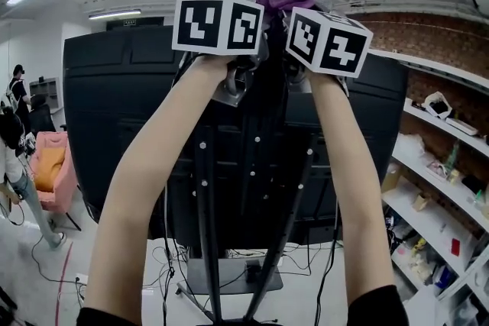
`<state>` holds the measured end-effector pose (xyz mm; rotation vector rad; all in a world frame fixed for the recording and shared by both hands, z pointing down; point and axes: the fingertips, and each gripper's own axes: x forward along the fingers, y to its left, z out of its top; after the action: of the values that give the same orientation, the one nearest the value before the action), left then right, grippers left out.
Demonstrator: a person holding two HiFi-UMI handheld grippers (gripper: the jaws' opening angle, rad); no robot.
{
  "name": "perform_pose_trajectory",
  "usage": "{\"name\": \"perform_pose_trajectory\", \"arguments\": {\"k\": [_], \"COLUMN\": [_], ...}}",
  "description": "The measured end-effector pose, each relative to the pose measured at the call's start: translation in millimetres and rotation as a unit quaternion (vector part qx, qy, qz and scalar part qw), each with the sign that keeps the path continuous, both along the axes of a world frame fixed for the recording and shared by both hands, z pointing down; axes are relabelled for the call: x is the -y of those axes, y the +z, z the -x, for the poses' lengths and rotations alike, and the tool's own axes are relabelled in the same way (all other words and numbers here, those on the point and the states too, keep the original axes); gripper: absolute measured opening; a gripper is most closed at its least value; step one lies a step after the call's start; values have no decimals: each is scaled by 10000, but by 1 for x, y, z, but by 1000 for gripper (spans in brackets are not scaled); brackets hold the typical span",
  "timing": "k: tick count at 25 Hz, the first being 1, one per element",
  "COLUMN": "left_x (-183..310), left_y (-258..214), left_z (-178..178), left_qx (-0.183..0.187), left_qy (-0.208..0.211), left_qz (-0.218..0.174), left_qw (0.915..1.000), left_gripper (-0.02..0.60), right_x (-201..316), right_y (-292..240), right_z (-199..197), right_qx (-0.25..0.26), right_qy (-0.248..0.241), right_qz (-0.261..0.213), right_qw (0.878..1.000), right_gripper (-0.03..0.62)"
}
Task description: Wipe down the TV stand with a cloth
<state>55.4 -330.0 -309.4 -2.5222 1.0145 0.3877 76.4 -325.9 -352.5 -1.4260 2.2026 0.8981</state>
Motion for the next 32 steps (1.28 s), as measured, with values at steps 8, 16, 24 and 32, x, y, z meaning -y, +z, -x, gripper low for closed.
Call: {"name": "perform_pose_trajectory", "arguments": {"k": [8, 16, 24, 32], "left_x": [7, 7, 15, 8], "left_y": [58, 107, 142, 210], "left_z": [-4, 0, 4, 8], "left_qx": [-81, -56, 88, 267], "left_qy": [78, -41, -27, 60], "left_qz": [476, 841, 1255, 1590], "left_qw": [9988, 9964, 9920, 9869], "left_gripper": [6, 6, 6, 6], "right_x": [7, 11, 24, 17], "right_y": [57, 103, 138, 204], "right_z": [0, 6, 12, 27], "right_qx": [-36, -75, -77, -299], "right_qy": [-49, -222, -288, -244], "right_qz": [317, 631, 1096, 1586], "right_qw": [9995, 9977, 9935, 9866], "right_gripper": [64, 64, 64, 64]}}
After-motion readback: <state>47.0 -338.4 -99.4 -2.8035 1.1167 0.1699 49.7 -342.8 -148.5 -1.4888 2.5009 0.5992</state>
